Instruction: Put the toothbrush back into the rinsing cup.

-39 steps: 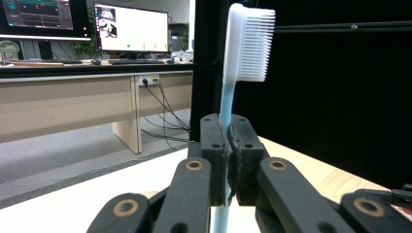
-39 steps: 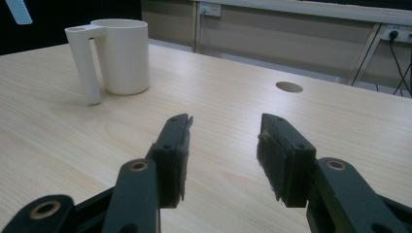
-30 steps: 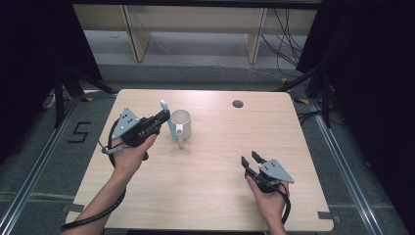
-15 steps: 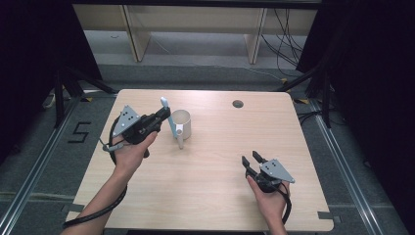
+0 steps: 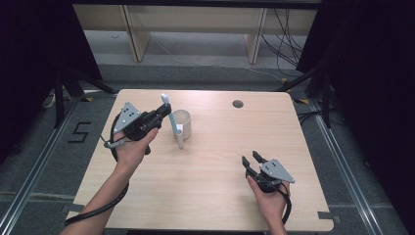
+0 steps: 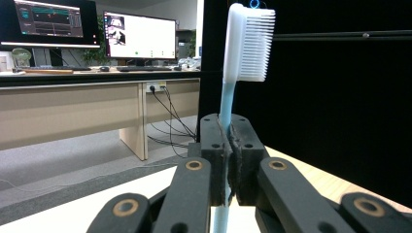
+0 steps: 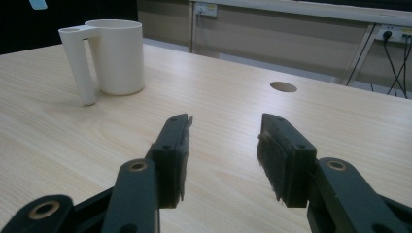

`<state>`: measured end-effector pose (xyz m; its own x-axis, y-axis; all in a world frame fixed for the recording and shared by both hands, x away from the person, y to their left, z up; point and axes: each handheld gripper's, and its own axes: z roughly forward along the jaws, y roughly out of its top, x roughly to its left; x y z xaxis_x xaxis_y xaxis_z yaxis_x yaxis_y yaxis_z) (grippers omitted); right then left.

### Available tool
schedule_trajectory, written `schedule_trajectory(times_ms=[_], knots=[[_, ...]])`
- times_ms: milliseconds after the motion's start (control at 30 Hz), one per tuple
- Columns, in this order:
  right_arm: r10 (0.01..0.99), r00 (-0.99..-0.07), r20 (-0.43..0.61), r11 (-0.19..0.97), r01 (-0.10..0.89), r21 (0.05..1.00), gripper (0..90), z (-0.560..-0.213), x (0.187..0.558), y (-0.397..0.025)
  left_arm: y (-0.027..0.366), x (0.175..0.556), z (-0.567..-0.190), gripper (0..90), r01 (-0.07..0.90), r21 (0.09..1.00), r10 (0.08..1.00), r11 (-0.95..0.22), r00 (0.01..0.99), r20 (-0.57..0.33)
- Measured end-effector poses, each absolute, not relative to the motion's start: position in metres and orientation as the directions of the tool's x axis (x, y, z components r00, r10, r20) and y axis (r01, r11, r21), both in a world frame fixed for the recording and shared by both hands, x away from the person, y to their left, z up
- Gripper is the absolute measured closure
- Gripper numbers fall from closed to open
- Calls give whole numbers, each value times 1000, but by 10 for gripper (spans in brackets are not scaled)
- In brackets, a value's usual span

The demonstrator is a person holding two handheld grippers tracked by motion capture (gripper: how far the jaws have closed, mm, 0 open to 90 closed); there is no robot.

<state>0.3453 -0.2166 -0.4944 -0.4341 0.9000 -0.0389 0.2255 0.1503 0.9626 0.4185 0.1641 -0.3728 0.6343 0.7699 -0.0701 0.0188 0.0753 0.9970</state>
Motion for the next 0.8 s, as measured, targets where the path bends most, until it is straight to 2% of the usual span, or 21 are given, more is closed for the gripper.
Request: schedule_trajectory(times_ms=[800], knots=[[906, -422, -22, 133, 235, 963, 543, -494, 344, -215, 155, 430, -377, 859, 22, 999, 777, 42, 627, -47]])
